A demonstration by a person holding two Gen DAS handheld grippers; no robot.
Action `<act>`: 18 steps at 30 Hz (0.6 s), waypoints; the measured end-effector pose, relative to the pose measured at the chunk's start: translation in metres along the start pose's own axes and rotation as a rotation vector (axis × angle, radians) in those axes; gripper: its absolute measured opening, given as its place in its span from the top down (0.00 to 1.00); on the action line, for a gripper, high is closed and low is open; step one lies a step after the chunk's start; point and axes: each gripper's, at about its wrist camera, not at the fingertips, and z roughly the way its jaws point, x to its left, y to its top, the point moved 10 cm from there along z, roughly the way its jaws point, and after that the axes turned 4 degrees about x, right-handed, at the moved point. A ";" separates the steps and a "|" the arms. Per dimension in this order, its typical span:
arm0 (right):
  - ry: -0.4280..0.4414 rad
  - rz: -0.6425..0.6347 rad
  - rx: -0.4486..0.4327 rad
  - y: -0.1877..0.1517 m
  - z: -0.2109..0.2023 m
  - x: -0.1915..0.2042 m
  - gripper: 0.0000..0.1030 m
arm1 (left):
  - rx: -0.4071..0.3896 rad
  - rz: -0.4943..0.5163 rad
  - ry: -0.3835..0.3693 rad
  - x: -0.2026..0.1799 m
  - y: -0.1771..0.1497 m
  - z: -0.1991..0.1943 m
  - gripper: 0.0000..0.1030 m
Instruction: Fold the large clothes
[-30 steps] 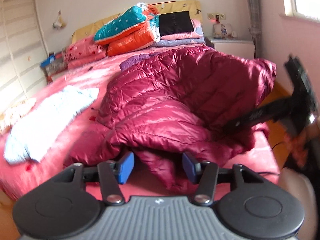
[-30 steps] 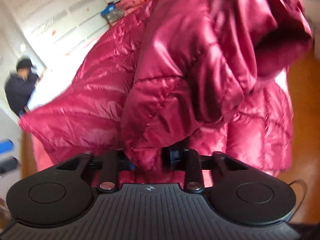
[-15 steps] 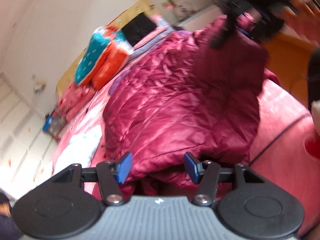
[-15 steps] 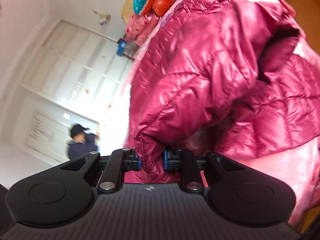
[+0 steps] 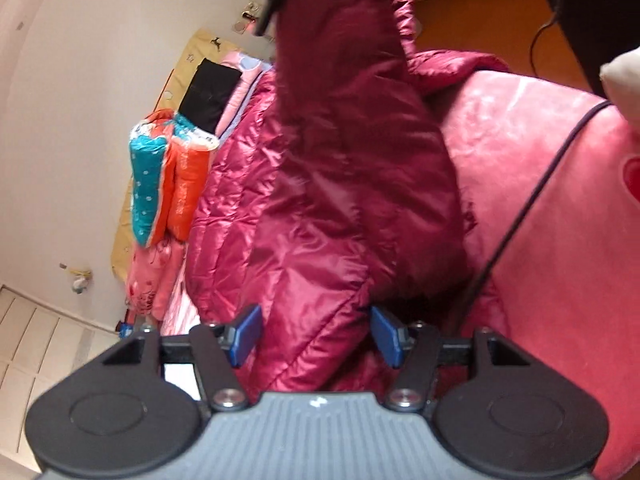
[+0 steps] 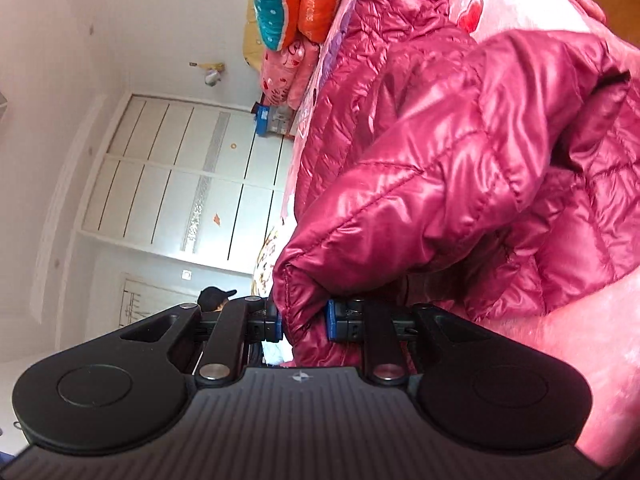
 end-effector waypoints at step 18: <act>-0.133 -0.241 0.050 0.001 0.004 0.000 0.07 | 0.005 -0.810 -0.187 0.084 -0.006 0.021 0.87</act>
